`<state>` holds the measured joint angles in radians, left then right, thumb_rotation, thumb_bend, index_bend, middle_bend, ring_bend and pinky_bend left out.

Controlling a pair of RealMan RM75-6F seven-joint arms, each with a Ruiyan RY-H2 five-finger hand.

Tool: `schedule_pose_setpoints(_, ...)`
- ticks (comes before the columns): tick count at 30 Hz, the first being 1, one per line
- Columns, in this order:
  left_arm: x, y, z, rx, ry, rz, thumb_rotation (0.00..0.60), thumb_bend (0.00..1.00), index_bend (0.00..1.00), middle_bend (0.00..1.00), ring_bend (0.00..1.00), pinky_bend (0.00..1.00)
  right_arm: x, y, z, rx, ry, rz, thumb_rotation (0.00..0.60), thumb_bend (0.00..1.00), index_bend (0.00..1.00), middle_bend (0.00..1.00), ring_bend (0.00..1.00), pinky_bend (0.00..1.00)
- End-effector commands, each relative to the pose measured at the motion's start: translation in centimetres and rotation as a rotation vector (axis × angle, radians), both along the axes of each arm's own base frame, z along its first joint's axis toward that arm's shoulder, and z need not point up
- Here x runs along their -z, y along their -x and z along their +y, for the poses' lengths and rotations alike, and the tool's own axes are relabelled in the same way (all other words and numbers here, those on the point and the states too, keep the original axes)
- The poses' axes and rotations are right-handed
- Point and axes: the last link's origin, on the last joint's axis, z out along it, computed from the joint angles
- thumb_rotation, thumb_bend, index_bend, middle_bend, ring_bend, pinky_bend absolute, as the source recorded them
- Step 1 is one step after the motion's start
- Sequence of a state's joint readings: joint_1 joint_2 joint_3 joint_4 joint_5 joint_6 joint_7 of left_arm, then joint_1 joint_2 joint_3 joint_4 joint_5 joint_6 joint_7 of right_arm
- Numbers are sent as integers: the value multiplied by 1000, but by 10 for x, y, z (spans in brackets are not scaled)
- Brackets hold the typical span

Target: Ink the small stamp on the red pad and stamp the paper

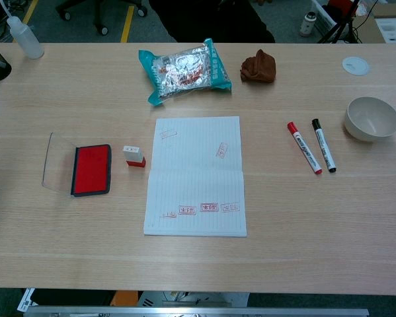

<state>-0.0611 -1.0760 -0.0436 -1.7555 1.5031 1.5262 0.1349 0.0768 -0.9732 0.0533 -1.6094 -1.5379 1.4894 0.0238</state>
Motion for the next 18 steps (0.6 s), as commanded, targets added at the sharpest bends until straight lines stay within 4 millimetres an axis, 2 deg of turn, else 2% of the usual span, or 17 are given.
schedule_pose_setpoints(1, 0, 0, -1, -1, 2, -1, 600, 272, 317, 399, 438, 556, 0, 1, 0, 2, 1, -2, 600, 200, 238, 359, 288, 303)
schedule_pose_setpoints(11, -4, -5, -3, 14, 0, -6, 600, 271, 316, 398, 439, 556, -3, 1, 0, -15, 7, -8, 600, 200, 238, 359, 288, 303)
schedule_pose_setpoints(18, 1, -18, 12, 82, 56, -27, 600, 271, 316, 398, 438, 556, -4, -1, -2, -15, 5, -7, 600, 200, 238, 359, 288, 303)
